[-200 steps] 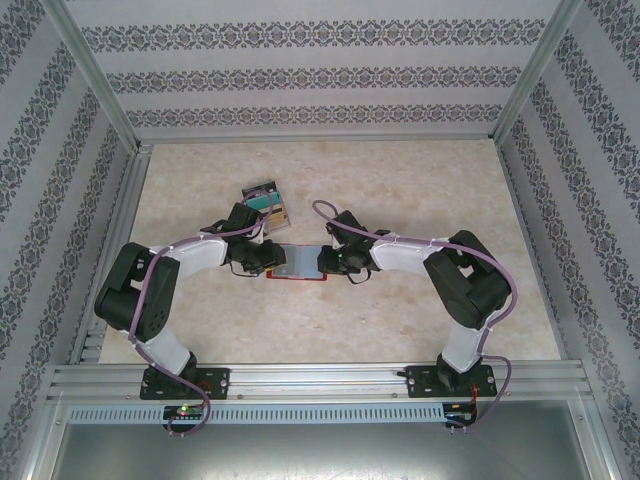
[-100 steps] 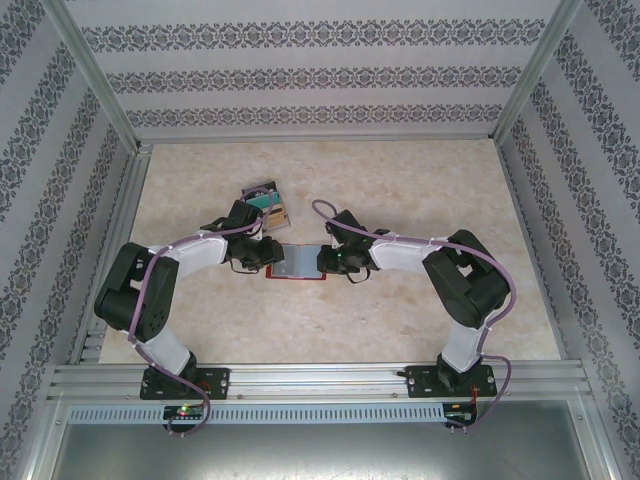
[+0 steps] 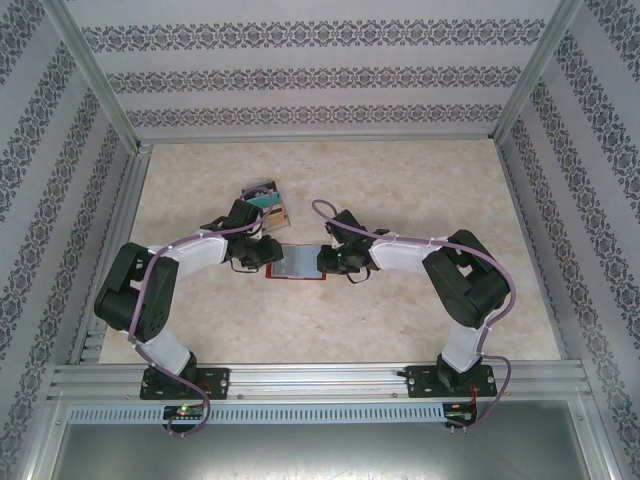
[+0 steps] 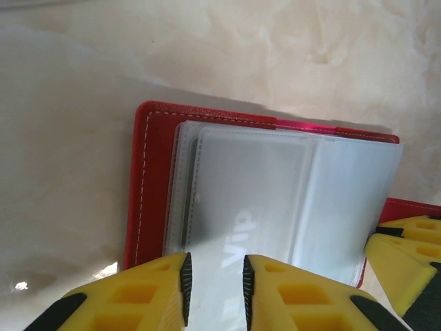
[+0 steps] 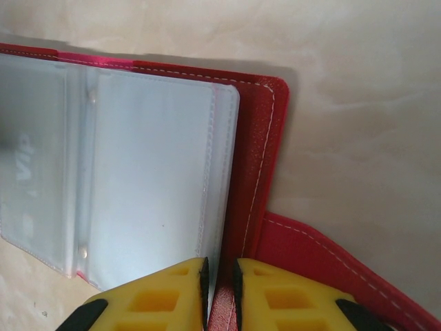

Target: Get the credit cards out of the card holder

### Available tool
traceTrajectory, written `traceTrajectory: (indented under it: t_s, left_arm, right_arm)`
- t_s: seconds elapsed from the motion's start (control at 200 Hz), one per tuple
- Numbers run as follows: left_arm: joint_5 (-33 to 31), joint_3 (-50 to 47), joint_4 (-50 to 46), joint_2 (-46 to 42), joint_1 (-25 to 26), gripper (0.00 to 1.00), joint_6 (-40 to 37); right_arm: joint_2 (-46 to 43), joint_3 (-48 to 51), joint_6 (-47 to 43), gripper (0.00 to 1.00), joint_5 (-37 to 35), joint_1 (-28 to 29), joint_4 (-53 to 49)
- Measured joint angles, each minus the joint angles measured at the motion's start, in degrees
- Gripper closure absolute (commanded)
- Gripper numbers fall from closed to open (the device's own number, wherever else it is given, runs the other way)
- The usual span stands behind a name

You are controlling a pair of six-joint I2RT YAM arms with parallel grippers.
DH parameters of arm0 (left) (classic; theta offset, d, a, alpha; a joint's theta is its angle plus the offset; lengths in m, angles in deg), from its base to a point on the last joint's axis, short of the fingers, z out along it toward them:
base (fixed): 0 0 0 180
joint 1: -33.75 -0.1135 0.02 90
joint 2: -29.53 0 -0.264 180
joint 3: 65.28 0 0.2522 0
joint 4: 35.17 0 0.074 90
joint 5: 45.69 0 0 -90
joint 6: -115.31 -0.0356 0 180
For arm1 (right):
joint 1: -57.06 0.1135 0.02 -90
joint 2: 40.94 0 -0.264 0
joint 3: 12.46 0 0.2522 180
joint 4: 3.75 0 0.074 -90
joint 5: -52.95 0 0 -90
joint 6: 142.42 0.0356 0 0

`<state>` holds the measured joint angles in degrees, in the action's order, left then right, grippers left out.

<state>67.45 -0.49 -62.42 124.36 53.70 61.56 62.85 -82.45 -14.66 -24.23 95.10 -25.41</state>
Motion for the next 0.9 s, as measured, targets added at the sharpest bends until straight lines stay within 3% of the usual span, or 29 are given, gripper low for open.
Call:
traceTrajectory:
  t_s: [0.465,0.749,0.899]
  left_arm:
    - [2.1,0.0,0.2,2.2,0.0,0.71,0.0]
    - [7.1,0.0,3.2,2.8,0.4,0.51,0.0]
    - [9.0,0.0,3.8,2.8,0.9,0.46,0.0]
  right_arm:
    - [0.0,0.0,0.2,0.79,0.0,0.0,0.0]
    - [0.0,0.0,0.9,0.79,0.0,0.0,0.0]
    - [0.0,0.0,1.0,0.79,0.0,0.0,0.0]
